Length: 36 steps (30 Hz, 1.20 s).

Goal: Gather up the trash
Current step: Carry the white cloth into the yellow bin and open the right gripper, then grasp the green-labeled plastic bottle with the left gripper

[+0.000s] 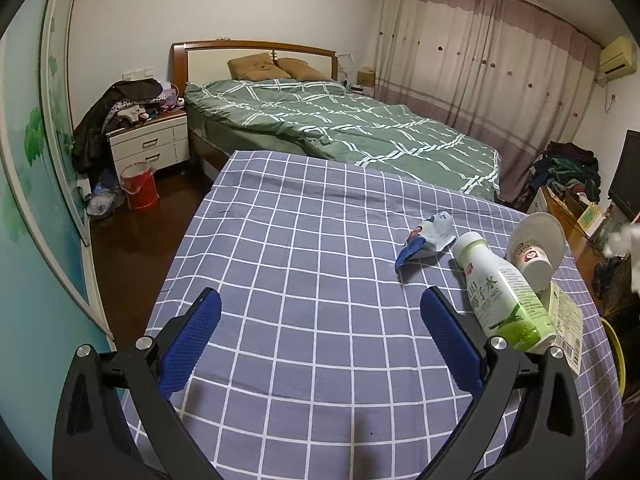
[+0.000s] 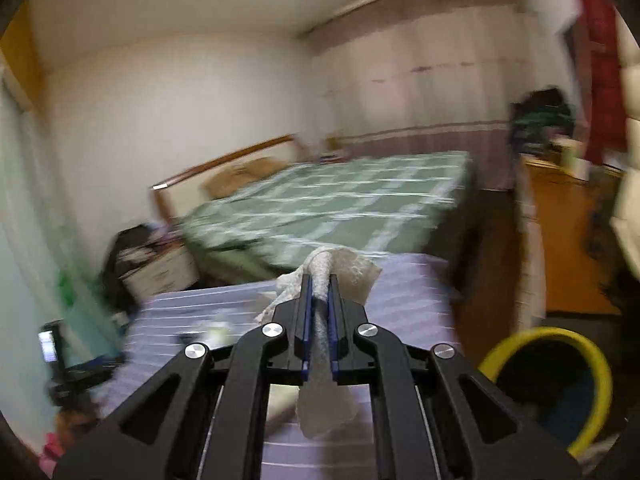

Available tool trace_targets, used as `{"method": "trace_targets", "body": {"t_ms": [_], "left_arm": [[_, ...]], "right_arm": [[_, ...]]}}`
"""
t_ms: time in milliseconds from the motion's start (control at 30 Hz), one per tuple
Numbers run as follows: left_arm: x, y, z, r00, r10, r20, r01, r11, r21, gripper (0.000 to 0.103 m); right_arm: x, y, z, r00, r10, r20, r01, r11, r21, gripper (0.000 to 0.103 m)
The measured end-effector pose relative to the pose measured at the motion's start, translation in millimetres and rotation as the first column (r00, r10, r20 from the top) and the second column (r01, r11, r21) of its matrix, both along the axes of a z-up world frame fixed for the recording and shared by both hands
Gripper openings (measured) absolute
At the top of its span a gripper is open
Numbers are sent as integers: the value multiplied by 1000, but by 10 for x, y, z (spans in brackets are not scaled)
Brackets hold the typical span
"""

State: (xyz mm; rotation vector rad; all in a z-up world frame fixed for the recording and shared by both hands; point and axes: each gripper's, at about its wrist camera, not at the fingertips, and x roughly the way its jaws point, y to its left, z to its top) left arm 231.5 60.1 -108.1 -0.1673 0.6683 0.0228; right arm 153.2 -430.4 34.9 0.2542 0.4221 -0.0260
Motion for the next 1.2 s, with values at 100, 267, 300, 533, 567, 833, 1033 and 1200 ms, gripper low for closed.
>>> {"method": "trace_targets", "body": {"t_ms": [100,267,300,533,567,833,1033,1200], "left_arm": [[-9,-13,18,1000,-4,6,4,1000,3,98],[-22,-39,40,1000,-10,15,10,1000,15,98],[-22,-38,40,1000,-10,15,9,1000,17,98],[-23,-40,34,1000,-10,9,10,1000,17,98],[-19,-38,33,1000,-10,8,10,1000,17,98],[-14,-58,24,1000,-25,4,24,1000,17,98],[-10,-122,9,999,-48,-6,48,998,27,98],[-60,-271,24,995,-98,0,98,994,45,98]], "right_arm": [[-102,-474,-189,986,-152,-62,151,988,-25,8],[-137,-1074,-681,931,-301,-206,295,954,-57,8],[-130,-1166,-781,920,-317,-229,313,948,-55,8],[-123,-1419,-1189,868,-381,-320,388,921,-44,25],[-125,-1411,-1206,860,-398,-318,402,914,-54,34],[-41,-1186,-929,896,-371,-246,381,925,-5,43],[260,-653,-716,956,-252,-148,260,965,36,52],[382,-210,-824,979,-148,-140,150,989,2,53]]}}
